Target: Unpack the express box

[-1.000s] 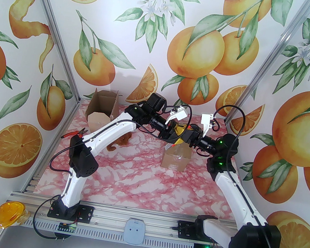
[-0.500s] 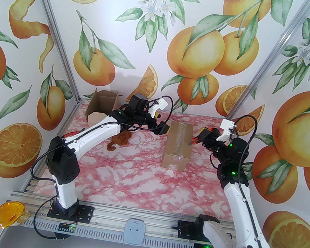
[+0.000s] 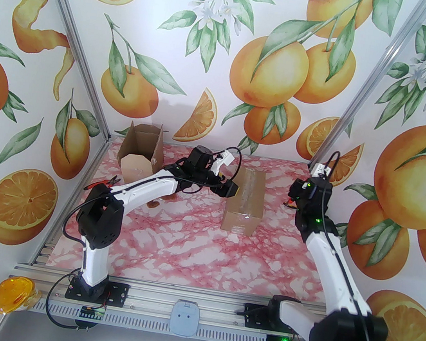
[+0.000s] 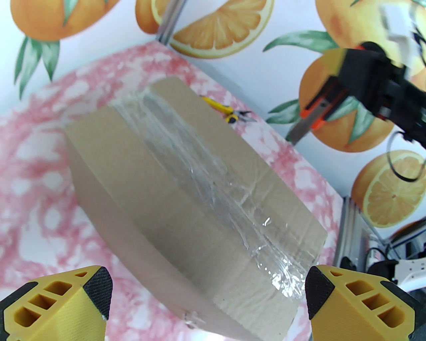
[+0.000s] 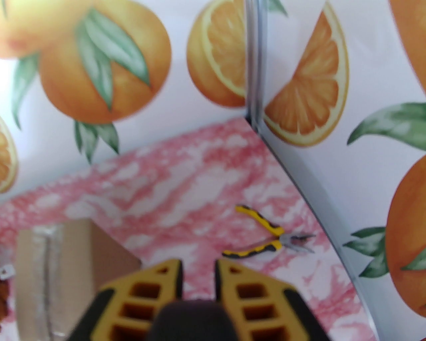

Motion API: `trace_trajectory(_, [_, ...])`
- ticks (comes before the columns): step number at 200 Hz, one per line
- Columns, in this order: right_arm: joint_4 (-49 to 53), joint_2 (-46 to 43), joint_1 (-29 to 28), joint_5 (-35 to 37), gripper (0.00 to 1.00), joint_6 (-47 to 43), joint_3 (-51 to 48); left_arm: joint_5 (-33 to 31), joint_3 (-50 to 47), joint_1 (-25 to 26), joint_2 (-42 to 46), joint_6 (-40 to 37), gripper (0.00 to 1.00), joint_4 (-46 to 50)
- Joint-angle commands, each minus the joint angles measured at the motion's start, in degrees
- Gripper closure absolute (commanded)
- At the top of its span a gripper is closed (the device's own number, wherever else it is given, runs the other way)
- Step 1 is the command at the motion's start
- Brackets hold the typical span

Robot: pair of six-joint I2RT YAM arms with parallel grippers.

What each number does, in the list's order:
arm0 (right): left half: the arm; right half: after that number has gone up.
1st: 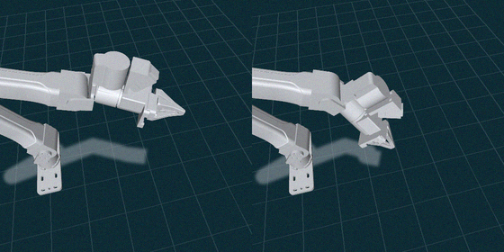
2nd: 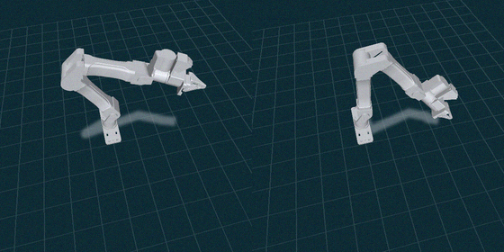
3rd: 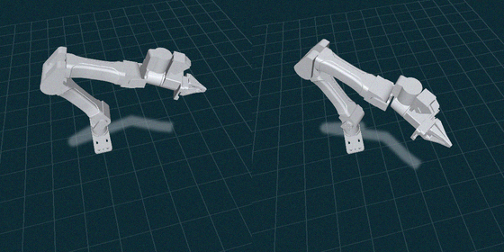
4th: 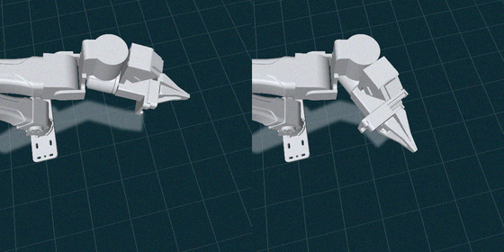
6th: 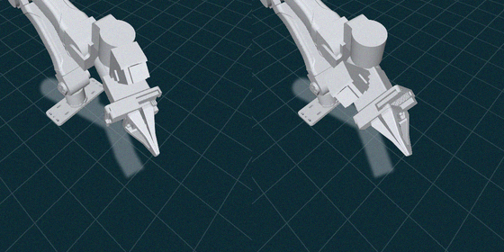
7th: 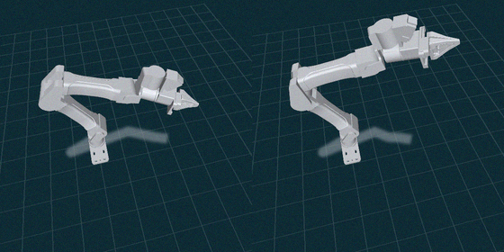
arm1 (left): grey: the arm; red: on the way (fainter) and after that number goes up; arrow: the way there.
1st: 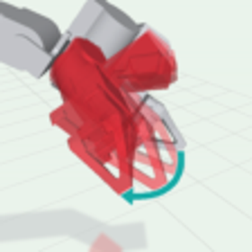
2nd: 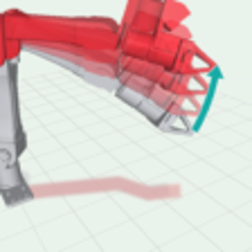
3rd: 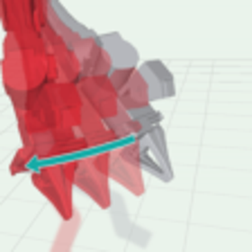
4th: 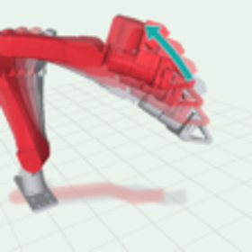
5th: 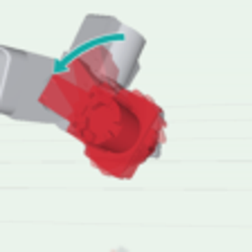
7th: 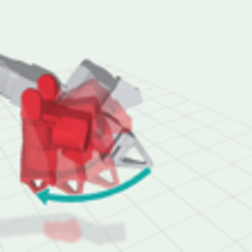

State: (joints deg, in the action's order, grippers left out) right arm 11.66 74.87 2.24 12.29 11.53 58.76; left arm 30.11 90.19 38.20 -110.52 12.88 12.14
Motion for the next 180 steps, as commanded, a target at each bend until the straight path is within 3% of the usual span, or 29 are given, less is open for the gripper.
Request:
trace_trajectory(1, [7.52,7.07,-1.06,-0.89,0.84,-0.69,5.69,3.27,-1.81,0.37,-0.07,2.54,0.00,-1.94])
trace_trajectory(36, [14.44,16.65,-2.14,-4.42,0.84,0.64,12.02,4.97,-1.38,0.33,-0.72,3.58,0.00,-1.51])
trace_trajectory(87, [24.97,27.98,-3.69,-10.36,0.81,0.76,21.24,12.34,0.33,0.94,-3.94,8.76,0.00,-2.34])
trace_trajectory(121, [25.61,29.59,-6.30,-13.03,0.81,-0.10,22.79,15.58,-1.22,2.42,-3.80,10.33,0.01,-2.23])
trace_trajectory(180, [26.19,29.26,-12.87,-16.75,0.83,-0.76,23.95,16.56,-9.18,4.10,5.35,7.67,0.00,1.79])
